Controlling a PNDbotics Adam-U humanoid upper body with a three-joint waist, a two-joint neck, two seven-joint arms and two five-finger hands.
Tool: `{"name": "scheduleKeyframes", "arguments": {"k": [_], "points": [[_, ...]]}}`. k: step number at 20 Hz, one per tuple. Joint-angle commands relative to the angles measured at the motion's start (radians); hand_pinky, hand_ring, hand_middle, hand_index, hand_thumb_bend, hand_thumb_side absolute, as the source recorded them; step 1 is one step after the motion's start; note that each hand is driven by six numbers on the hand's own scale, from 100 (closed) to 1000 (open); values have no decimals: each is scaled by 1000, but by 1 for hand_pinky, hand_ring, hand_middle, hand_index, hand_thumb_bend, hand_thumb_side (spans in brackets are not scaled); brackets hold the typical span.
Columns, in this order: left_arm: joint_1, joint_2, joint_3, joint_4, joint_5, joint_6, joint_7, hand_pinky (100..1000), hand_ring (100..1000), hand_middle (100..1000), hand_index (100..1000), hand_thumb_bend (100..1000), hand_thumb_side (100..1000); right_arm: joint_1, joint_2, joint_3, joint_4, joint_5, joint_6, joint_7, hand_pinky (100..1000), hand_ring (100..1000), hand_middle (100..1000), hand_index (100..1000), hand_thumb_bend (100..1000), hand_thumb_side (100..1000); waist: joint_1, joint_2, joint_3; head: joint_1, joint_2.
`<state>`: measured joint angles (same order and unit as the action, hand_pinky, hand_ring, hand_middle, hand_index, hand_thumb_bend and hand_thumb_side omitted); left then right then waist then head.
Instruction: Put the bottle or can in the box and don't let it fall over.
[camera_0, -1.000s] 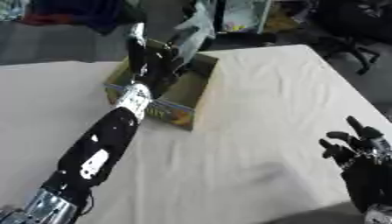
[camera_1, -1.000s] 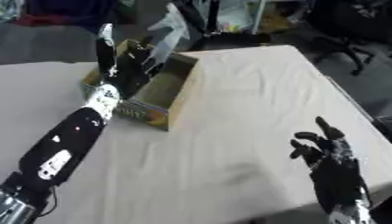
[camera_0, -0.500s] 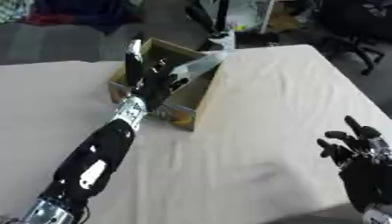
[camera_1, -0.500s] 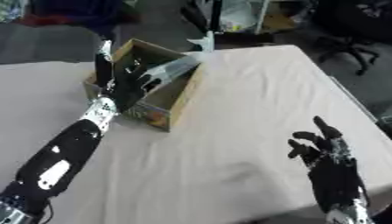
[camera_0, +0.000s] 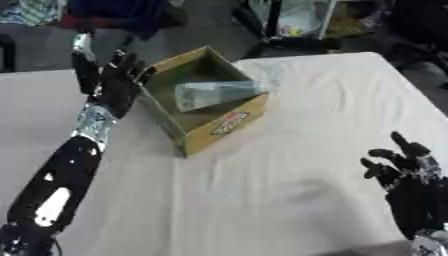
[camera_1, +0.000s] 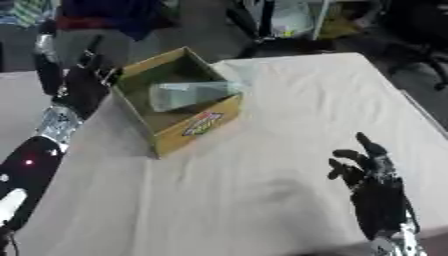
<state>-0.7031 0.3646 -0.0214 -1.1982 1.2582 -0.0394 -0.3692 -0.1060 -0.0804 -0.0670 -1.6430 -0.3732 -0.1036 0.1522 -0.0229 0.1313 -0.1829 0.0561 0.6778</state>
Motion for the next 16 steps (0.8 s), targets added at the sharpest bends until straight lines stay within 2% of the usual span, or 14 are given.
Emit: {"name": "scheduleKeyframes", "arguments": {"k": [1, 5, 8, 12, 16], "points": [[38, 58, 22, -106, 57, -57, -54, 474, 351, 216, 1000, 416, 618, 1, -24, -12, -9, 9, -3, -8, 896, 438, 613, 1000, 100, 831, 5, -25, 12, -8, 12], [143, 79, 46, -214, 113, -122, -99, 483, 389, 236, 1000, 373, 656, 7, -26, -22, -9, 9, -6, -17, 895, 438, 611, 1000, 100, 834, 10, -21, 43, -18, 15], [224, 70, 75, -294, 82, -148, -66, 494, 425, 247, 1000, 346, 713, 6, -29, -30, -10, 9, -7, -24, 894, 438, 611, 1000, 100, 834, 15, -17, 65, -24, 17], [338, 16, 112, -405, 14, -132, 2, 501, 447, 250, 1000, 343, 760, 12, -35, -37, -10, 7, -8, -32, 893, 438, 609, 1000, 100, 838, 19, -16, 90, -31, 22], [444, -52, 146, -448, -51, -109, 68, 514, 488, 261, 1000, 310, 838, 17, -35, -28, -9, 3, -6, -24, 892, 438, 609, 1000, 100, 835, 19, -30, 92, -21, 33]]}}
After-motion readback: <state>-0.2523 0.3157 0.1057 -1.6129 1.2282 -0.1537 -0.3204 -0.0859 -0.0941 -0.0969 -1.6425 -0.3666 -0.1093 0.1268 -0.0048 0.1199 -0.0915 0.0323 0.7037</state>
